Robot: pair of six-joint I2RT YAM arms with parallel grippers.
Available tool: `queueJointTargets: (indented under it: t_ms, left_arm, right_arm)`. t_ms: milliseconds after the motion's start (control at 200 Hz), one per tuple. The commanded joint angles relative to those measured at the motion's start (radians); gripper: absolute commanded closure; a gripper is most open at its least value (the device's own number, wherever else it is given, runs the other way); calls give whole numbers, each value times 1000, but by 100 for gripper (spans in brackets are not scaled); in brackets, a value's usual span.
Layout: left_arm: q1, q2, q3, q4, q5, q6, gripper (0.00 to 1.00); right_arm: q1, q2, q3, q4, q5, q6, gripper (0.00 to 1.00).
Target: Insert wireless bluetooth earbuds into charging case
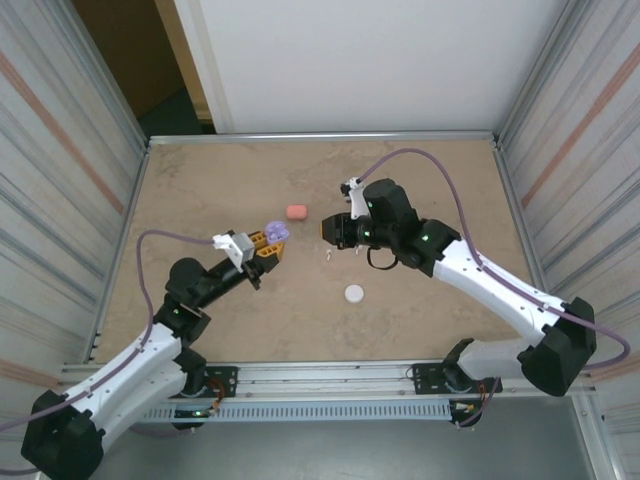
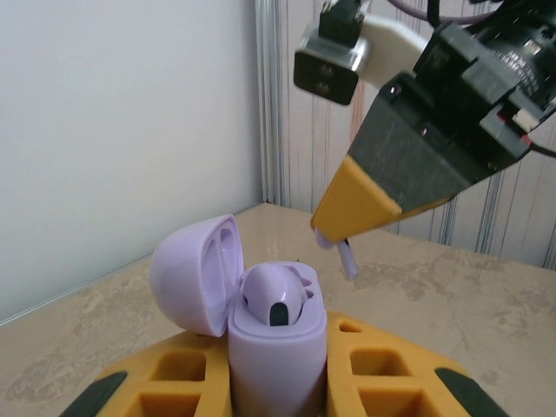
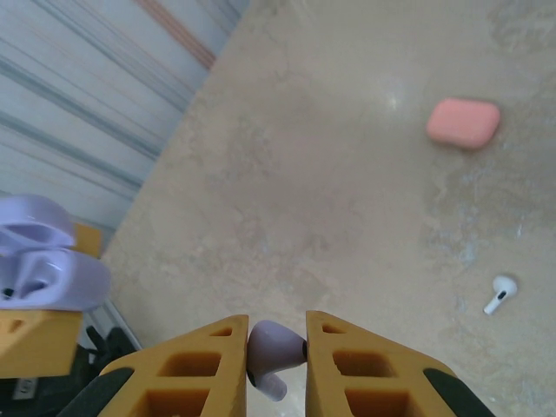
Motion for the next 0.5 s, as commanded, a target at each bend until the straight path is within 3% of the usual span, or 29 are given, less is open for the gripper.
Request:
queueJointTargets:
  t_ms: [0,496]
  left_arm:
    - [-6,12,23,68,7,-5,100]
    - [-6,48,24,103,19,-25,100]
  right_arm:
    - [20,-42,-11,75,35,12,81]
    - [166,-38,-11,317,94,-34,80]
